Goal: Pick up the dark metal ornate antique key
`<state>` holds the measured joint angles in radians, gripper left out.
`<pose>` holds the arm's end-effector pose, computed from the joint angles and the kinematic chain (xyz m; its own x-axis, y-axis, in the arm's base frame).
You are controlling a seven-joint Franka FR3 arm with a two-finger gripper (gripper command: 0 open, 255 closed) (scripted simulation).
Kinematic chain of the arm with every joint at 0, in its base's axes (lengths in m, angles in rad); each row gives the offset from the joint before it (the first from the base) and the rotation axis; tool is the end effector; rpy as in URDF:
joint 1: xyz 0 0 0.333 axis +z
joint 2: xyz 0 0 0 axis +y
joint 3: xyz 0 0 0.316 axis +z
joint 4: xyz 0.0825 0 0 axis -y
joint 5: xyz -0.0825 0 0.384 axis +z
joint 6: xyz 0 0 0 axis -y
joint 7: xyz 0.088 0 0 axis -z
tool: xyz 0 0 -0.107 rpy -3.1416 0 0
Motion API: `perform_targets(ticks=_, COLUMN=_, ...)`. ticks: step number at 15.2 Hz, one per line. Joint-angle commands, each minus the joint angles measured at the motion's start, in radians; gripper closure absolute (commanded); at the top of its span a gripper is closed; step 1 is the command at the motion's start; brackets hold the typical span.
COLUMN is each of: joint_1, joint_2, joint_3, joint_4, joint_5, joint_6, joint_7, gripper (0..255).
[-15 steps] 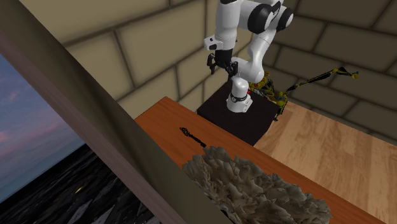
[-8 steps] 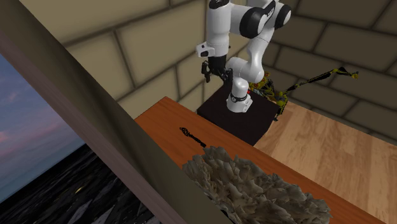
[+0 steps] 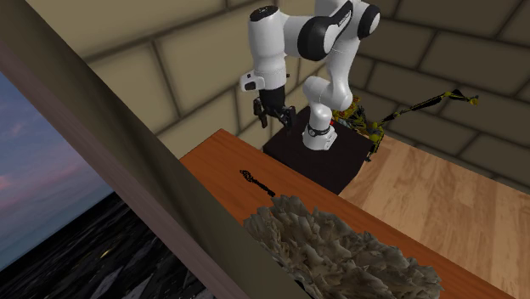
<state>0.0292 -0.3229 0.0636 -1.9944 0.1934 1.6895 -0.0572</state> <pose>0.4546 0.0647 0.5980 0.9921 0.1231 0.0254 0.1256 -0.9774 -0.1702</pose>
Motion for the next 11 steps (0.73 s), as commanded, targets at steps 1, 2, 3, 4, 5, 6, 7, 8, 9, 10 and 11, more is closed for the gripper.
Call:
perform_targets(ticks=1, joint_1=0.003, joint_2=0.076, joint_3=0.0, joint_4=0.057, joint_5=0.026, joint_6=0.029, joint_7=0.008, gripper=0)
perform_targets(ticks=2, joint_1=0.003, joint_2=0.111, joint_3=-0.001, joint_4=0.091, joint_5=0.038, joint_6=0.035, joint_7=0.011, gripper=0)
perform_targets(ticks=3, joint_1=0.004, joint_2=0.147, joint_3=-0.003, joint_4=0.126, joint_5=0.05, joint_6=0.041, joint_7=0.014, gripper=0)
perform_targets(ticks=4, joint_1=0.004, joint_2=0.183, joint_3=-0.004, joint_4=0.162, joint_5=0.062, joint_6=0.045, joint_7=0.017, gripper=0)
perform_targets(ticks=5, joint_1=0.005, joint_2=0.219, joint_3=-0.005, joint_4=0.2, joint_5=0.074, joint_6=0.048, joint_7=0.021, gripper=0)
perform_targets(ticks=6, joint_1=0.005, joint_2=0.256, joint_3=-0.006, joint_4=0.239, joint_5=0.087, joint_6=0.05, joint_7=0.024, gripper=0)
perform_targets(ticks=7, joint_1=0.005, joint_2=0.293, joint_3=-0.006, joint_4=0.28, joint_5=0.099, joint_6=0.051, joint_7=0.028, gripper=0)
perform_targets(ticks=8, joint_1=0.004, joint_2=0.33, joint_3=-0.007, joint_4=0.323, joint_5=0.111, joint_6=0.05, joint_7=0.032, gripper=0)
perform_targets(ticks=9, joint_1=0.004, joint_2=0.368, joint_3=-0.008, joint_4=0.368, joint_5=0.123, joint_6=0.049, joint_7=0.036, gripper=0)
perform_targets(ticks=10, joint_1=0.003, joint_2=0.407, joint_3=-0.008, joint_4=0.414, joint_5=0.135, joint_6=0.046, joint_7=0.04, gripper=0)
perform_targets(ticks=11, joint_1=0.002, joint_2=0.446, joint_3=-0.008, joint_4=0.463, joint_5=0.147, joint_6=0.042, joint_7=0.046, gripper=0)
